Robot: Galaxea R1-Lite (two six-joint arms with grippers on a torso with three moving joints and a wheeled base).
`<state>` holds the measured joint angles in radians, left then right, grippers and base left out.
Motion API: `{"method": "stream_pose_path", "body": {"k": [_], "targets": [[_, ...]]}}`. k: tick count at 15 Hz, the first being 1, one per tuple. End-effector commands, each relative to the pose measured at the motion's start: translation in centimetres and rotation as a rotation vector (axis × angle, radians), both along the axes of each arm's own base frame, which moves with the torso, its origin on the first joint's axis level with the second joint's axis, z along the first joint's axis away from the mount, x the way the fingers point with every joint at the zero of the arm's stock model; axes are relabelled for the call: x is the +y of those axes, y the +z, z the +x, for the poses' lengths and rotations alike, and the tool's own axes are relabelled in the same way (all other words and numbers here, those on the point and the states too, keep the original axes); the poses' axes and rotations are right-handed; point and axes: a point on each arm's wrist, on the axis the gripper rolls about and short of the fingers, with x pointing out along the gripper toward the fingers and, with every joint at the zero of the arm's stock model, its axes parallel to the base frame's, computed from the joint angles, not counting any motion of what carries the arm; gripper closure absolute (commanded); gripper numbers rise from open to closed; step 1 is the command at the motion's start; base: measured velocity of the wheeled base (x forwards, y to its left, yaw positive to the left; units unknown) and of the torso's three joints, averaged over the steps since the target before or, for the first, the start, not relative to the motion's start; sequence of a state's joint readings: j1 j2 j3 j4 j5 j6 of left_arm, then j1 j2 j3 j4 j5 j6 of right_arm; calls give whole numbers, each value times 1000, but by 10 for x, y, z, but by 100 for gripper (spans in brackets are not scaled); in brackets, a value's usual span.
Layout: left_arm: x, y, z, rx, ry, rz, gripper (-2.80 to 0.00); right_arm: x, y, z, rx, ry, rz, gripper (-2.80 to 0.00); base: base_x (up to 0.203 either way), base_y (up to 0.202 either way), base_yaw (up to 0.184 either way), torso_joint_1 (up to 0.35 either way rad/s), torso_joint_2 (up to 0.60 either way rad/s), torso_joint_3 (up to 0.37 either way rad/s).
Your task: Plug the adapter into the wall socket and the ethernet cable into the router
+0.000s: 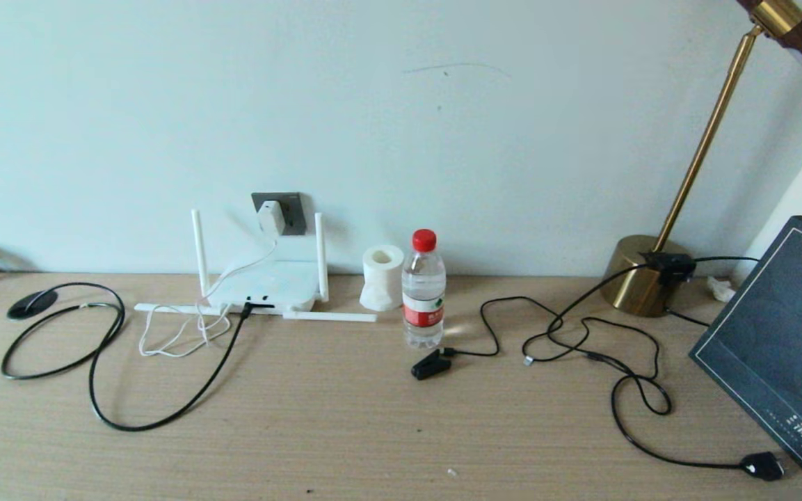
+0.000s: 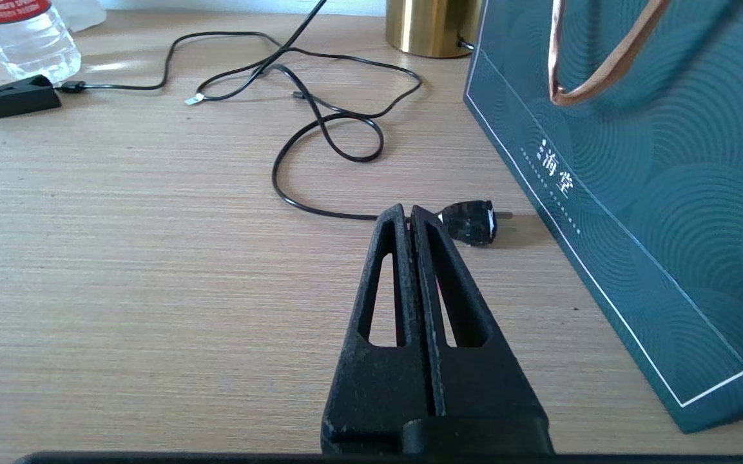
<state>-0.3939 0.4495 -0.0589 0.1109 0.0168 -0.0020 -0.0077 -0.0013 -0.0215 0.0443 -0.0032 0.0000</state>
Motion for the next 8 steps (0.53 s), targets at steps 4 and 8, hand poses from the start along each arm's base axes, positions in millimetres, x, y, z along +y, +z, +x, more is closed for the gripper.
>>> {"method": "stream_pose_path", "body": {"k": [4, 8], "targets": [[4, -2, -16, -132, 189, 46, 0, 0, 0, 0, 2, 0, 0, 0, 0, 0, 0, 0, 0, 0], [5, -1, -14, -149, 301, -53, 0, 0, 0, 0, 2, 0, 0, 0, 0, 0, 0, 0, 0, 0]]}}
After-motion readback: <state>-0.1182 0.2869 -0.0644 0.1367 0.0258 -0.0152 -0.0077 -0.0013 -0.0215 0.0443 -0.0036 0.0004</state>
